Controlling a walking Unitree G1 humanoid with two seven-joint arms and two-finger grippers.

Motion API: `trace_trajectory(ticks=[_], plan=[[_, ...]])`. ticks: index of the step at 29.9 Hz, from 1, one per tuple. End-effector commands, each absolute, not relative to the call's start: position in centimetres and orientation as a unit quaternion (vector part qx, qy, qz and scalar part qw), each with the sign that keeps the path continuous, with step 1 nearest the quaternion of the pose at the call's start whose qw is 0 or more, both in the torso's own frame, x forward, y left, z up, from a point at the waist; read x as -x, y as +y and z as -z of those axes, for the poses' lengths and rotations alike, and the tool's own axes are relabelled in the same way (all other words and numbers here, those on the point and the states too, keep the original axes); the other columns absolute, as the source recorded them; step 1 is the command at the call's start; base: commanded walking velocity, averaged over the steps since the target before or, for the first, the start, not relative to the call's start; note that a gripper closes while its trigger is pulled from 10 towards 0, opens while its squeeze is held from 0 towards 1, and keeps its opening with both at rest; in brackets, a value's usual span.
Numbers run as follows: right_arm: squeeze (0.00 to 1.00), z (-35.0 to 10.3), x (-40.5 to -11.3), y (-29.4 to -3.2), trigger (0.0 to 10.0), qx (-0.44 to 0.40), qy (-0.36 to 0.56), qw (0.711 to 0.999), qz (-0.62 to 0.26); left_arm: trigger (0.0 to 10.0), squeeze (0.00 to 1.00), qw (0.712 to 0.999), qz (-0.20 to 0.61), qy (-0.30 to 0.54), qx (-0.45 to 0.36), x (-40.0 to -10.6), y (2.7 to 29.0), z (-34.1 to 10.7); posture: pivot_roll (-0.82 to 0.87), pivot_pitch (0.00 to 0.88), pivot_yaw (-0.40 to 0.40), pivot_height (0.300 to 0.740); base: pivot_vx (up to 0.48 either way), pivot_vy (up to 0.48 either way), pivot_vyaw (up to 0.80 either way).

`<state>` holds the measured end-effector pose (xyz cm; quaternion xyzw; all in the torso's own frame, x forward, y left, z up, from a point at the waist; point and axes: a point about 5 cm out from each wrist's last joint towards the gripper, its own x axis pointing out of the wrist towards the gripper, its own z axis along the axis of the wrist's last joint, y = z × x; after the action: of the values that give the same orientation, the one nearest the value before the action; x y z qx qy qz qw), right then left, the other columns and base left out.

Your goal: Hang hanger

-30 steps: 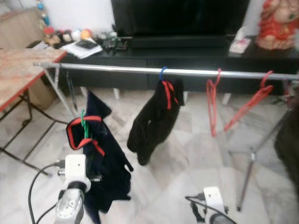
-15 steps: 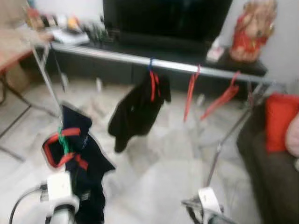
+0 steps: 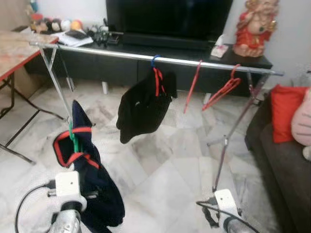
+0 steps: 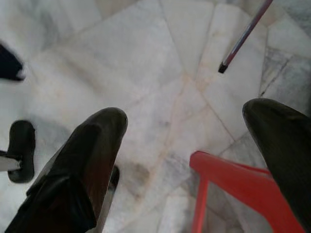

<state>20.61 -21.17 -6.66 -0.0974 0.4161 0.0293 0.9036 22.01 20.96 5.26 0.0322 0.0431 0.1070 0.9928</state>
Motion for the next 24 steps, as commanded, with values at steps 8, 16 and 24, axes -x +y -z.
trace_trajectory(ticks=[8,16,24], plan=[[0.00,7.4,-19.2,-21.4,10.0,0.107,0.442,0.889,-0.051,10.0,0.00,0.993,-0.107,0.040,-0.030,-22.9,20.8,-5.5,-0.06,0.000,-0.053,0.740,-0.244,0.000,0.00],[0.00,6.8,-20.5,-21.2,10.0,0.081,0.429,0.899,-0.032,10.0,0.00,0.994,-0.089,0.060,-0.031,-22.2,20.0,-5.1,-0.04,0.000,-0.030,0.740,0.000,0.000,0.00],[0.00,6.8,-21.2,-18.8,10.0,0.079,0.427,0.899,-0.050,10.0,0.00,0.993,-0.103,0.060,-0.028,-22.0,20.8,-5.4,-0.02,0.000,-0.033,0.740,0.000,0.075,0.00]])
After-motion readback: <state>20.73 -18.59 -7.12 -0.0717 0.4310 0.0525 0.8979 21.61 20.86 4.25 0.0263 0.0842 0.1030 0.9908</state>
